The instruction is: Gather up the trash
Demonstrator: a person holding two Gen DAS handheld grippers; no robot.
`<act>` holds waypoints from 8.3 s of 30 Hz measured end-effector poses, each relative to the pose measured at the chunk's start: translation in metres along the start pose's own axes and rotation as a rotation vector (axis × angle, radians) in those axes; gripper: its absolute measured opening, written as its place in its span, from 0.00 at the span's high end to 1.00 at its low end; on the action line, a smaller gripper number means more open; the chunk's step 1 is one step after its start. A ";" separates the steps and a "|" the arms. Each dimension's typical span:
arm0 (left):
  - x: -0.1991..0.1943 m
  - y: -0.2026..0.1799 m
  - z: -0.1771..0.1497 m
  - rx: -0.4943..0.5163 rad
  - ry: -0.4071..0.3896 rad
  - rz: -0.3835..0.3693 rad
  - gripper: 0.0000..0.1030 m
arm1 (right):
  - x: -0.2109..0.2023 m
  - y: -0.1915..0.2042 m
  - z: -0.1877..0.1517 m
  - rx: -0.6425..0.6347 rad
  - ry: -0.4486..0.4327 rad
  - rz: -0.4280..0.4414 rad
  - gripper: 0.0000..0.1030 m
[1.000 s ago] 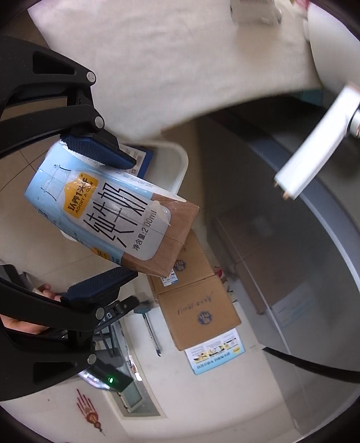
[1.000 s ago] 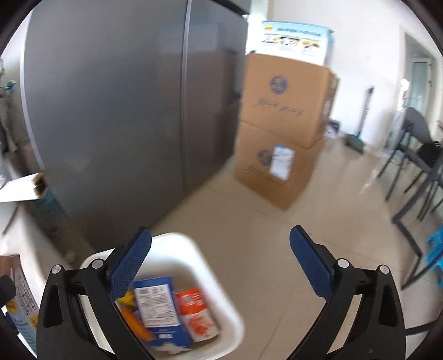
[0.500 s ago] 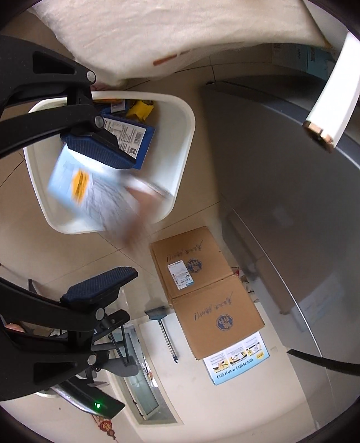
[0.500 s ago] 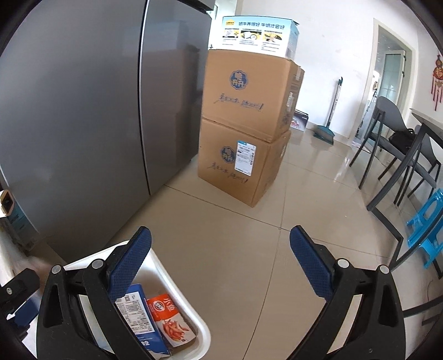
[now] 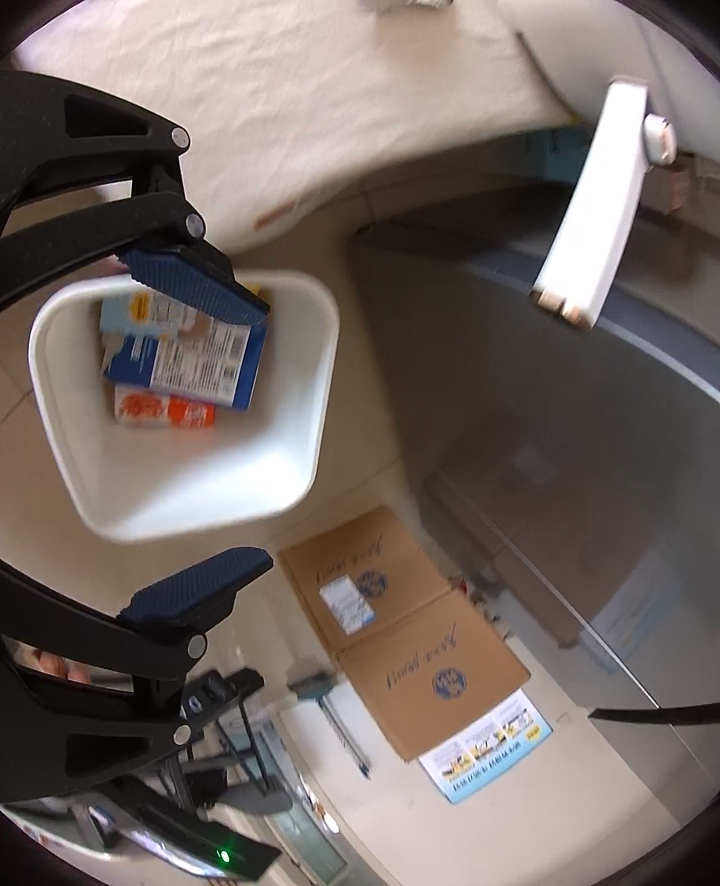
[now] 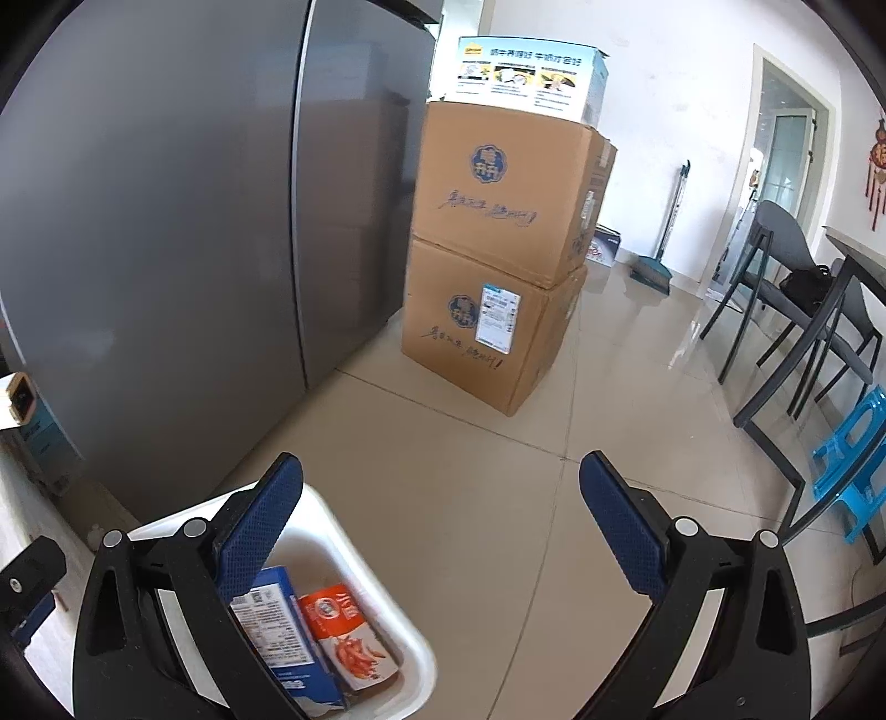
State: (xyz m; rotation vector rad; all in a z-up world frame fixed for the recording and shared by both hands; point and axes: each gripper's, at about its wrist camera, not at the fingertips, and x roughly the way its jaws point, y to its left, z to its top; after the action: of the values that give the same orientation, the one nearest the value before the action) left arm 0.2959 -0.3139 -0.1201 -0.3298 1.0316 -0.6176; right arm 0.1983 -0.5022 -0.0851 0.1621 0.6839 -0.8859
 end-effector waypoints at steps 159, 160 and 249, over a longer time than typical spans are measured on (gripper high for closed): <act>-0.261 0.054 -0.065 0.239 -0.675 0.486 0.06 | -0.195 0.079 -0.044 -0.138 -0.224 0.355 0.07; -0.265 0.057 -0.067 0.234 -0.675 0.496 0.06 | -0.206 0.081 -0.049 -0.129 -0.240 0.351 0.07; -0.266 0.128 -0.067 0.049 -0.457 0.554 0.25 | -0.248 0.111 -0.100 -0.278 -0.344 0.415 0.07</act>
State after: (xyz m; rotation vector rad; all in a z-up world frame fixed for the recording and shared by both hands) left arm 0.1809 -0.0467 -0.0360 -0.1199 0.6210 -0.0563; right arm 0.1260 -0.2281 -0.0271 -0.0956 0.4215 -0.3992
